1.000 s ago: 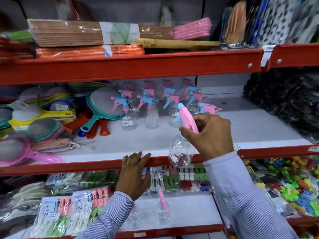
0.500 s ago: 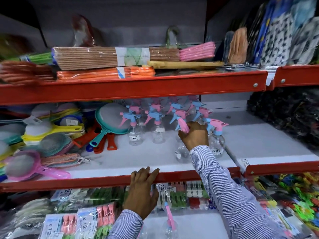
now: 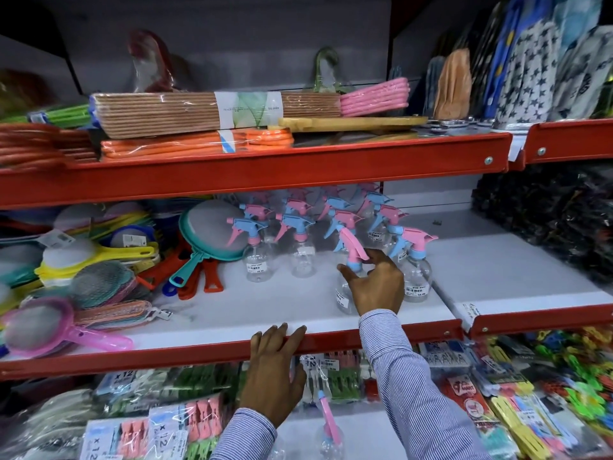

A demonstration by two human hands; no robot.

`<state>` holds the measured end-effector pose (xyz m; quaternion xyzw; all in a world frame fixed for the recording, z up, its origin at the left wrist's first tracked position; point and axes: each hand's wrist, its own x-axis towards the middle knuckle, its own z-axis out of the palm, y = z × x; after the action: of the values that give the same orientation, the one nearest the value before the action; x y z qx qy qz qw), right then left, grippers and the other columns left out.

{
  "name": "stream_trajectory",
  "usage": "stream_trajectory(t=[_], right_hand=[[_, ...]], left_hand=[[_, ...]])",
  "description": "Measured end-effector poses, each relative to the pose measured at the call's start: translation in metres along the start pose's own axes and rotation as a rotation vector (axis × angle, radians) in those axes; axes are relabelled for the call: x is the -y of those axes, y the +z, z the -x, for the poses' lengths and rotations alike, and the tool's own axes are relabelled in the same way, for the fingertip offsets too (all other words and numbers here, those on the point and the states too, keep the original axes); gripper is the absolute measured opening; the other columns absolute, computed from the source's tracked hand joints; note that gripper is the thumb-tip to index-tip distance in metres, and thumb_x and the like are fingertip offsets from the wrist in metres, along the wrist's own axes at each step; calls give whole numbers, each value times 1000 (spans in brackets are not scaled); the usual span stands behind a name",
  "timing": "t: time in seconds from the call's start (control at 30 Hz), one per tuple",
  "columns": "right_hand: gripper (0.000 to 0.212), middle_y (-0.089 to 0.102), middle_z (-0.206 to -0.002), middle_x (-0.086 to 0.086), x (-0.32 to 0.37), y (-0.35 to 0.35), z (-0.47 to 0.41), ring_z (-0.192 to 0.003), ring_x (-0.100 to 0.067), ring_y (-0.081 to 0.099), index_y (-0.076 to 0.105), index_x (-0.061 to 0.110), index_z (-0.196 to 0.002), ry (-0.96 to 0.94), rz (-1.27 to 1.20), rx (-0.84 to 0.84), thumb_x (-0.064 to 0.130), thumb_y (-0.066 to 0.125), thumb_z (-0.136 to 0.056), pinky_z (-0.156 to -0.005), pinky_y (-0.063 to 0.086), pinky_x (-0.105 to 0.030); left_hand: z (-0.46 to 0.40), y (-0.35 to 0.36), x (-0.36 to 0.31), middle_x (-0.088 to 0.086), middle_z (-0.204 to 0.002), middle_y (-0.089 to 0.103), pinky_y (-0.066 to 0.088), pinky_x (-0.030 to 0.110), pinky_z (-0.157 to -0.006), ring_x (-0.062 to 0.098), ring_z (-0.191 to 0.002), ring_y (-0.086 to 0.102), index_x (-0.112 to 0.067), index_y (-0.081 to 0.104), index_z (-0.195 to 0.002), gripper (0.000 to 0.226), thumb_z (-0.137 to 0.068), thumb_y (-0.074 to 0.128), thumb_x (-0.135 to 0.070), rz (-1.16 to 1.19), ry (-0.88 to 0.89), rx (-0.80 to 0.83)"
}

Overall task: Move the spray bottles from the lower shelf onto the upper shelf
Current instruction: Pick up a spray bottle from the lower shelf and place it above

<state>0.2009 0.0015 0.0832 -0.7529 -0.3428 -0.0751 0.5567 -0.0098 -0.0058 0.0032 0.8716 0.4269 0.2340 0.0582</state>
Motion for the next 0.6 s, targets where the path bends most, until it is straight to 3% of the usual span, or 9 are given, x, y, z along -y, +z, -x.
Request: stream_trajectory(t=[0.1, 0.27, 0.6], right_hand=[[48, 72, -101, -1, -2, 3, -1, -88, -23, 68, 69, 21, -105, 9, -47, -20, 37, 88, -64, -75, 57, -34], [55, 75, -99, -2, -10, 6, -8, -73, -16, 65, 63, 17, -114, 50, -181, -20, 25, 88, -65, -74, 55, -29], [69, 75, -104, -9, -18, 12, -14, -92, -24, 71, 44, 16, -127, 64, -325, -25, 10, 83, -70, -89, 57, -41]], left_hand=[[0, 1, 0, 0, -148, 42, 12, 42, -122, 20, -139, 30, -37, 33, -144, 64, -85, 57, -33, 6, -3, -5], [-1, 1, 0, -1, -149, 41, 10, 40, -122, 19, -140, 29, -39, 31, -144, 65, -85, 57, -35, 5, -10, -2], [-1, 2, 0, 0, -147, 42, 14, 42, -121, 20, -138, 32, -37, 34, -144, 64, -85, 58, -34, 4, -5, -8]])
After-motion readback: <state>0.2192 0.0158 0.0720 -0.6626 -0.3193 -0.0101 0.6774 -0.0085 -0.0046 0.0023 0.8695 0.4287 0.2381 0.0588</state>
